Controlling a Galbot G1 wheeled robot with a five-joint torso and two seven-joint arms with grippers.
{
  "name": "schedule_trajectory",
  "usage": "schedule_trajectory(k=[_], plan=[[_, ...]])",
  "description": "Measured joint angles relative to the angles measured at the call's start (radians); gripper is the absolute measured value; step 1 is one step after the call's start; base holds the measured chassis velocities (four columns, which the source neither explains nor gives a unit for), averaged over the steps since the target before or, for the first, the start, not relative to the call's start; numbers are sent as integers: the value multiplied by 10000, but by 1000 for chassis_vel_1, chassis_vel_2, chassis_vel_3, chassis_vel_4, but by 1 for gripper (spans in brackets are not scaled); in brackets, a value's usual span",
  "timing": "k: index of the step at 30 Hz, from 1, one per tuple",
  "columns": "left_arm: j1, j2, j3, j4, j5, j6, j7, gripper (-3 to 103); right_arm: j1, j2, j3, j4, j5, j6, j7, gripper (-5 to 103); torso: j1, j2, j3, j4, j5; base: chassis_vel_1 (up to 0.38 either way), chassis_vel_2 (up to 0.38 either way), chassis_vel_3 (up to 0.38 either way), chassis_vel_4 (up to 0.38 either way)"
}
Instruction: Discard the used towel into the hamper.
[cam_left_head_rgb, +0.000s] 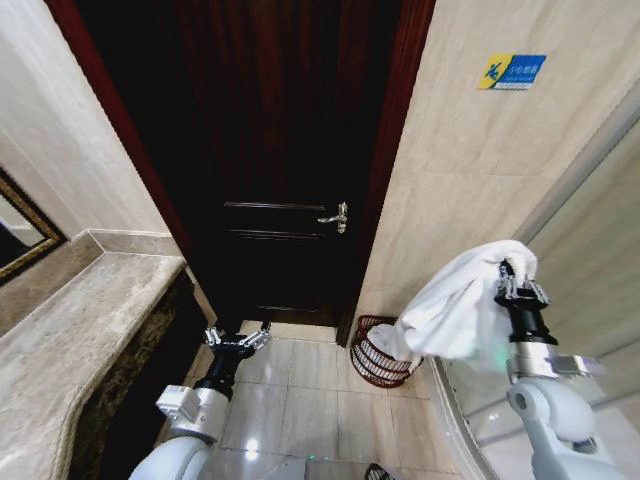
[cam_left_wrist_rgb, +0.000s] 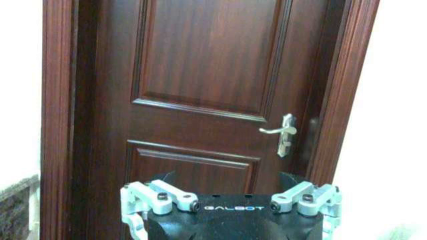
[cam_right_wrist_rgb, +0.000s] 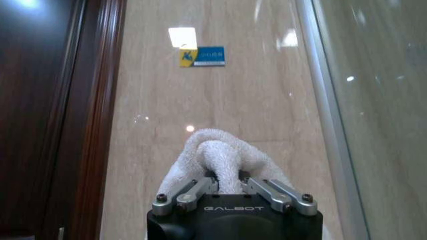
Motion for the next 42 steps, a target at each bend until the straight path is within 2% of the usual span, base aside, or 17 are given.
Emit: schedule_trajectory(k=[19, 27, 36, 42], plan=[[0, 0, 0, 0, 0, -1, 0, 100, 955, 17, -848, -2826, -375, 570, -585, 13, 0, 0, 0, -1, 1, 0, 0, 0, 0], [0, 0, 0, 0, 0, 0, 0, 100, 1688, 45, -1234, -4426, -380, 1251, -1132, 13, 0, 0, 0, 0, 0, 0, 0, 0, 0], [0, 0, 0, 0, 0, -1, 0, 100, 2681, 199, -1875, -6236, -754, 1735, -1469, 13, 0, 0, 0, 0, 0, 0, 0, 0, 0], [0, 0, 0, 0, 0, 0, 0, 100, 3228, 256, -2164, -7579, -1033, 2346, -1903, 13, 0, 0, 0, 0, 0, 0, 0, 0, 0]])
